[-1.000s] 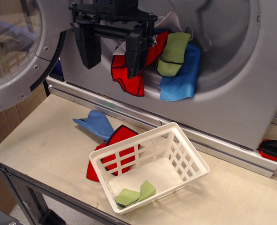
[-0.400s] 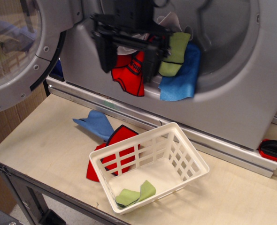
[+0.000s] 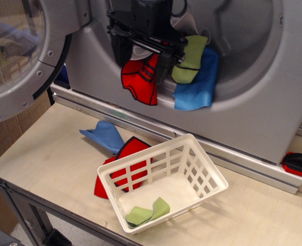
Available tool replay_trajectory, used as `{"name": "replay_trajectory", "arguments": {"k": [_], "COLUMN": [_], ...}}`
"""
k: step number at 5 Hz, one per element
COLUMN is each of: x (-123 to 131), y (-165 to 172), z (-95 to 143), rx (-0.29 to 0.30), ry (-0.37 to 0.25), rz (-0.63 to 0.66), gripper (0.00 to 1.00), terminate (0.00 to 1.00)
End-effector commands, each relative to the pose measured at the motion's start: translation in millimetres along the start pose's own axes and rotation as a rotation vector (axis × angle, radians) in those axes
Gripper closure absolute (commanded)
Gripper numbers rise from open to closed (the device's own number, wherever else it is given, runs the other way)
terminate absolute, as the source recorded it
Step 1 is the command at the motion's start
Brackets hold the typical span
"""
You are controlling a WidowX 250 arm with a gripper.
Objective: Take clothes out of laundry machine
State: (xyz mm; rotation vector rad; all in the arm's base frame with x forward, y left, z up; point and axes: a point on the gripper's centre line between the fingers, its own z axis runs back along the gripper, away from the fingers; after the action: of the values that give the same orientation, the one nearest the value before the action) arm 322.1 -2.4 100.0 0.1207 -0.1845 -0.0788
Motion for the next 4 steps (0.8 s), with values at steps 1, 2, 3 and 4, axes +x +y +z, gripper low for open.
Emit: {"name": "replay_trajectory", "arguments": {"k": [1,2,3,4], "x": [37.3,46.3,48.8,62.5], "y": [1.7,6.3,9.8,16.4], "z": [18.1,11.9,11.2,0.5], "rx": [0.043,0.064,0.108,0.064], "ry": [-0.193,-0.224,-0.259,-0.340], "rz": [-0.114,-0.147,-0.176,-0.186], "gripper": [0.00,0.00,0.00,0.00], "terminate": [0.00,0.00,0.00,0.00]}}
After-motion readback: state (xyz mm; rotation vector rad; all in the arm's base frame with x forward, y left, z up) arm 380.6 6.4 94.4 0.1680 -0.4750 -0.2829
